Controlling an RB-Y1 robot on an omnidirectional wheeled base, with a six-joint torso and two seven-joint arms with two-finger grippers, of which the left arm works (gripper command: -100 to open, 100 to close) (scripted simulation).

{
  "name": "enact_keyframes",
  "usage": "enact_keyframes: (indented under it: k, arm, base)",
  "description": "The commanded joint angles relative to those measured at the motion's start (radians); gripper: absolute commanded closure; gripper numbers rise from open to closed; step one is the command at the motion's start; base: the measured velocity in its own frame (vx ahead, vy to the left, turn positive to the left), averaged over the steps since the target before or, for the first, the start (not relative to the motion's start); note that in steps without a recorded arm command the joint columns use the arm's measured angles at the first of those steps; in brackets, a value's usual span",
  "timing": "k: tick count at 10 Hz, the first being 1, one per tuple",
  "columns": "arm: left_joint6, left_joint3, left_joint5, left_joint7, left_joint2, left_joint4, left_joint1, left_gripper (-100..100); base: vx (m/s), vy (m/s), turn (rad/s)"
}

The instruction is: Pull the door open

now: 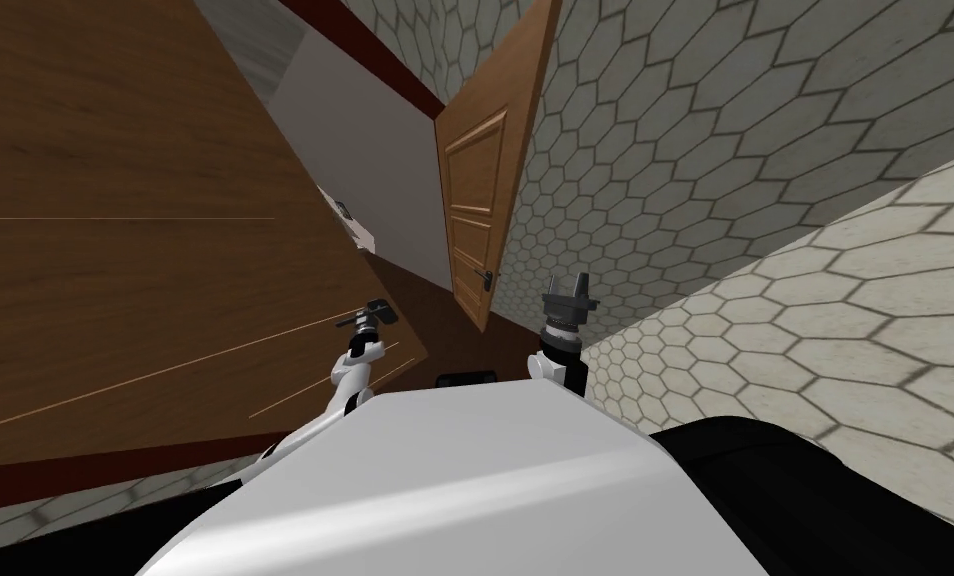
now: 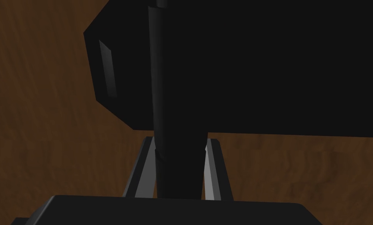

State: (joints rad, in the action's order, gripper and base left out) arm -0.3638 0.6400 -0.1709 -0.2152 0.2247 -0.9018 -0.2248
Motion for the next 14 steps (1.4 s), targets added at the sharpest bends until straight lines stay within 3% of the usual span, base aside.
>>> enact_keyframes:
  k: [1, 9, 14]
  arm:
    - [0.000, 0.000, 0.000, 0.000, 0.000, 0.000, 0.000, 100]
    - [-0.020, -0.113, -0.004, -0.058, 0.025, 0.016, 0.001, 100]
    - [-0.025, -0.143, -0.006, -0.076, 0.034, 0.023, 0.001, 100]
  base:
    - [-0.098, 0.002, -0.032]
    - [-0.214, 0.019, -0.093]
    - [-0.145, 0.005, -0.050]
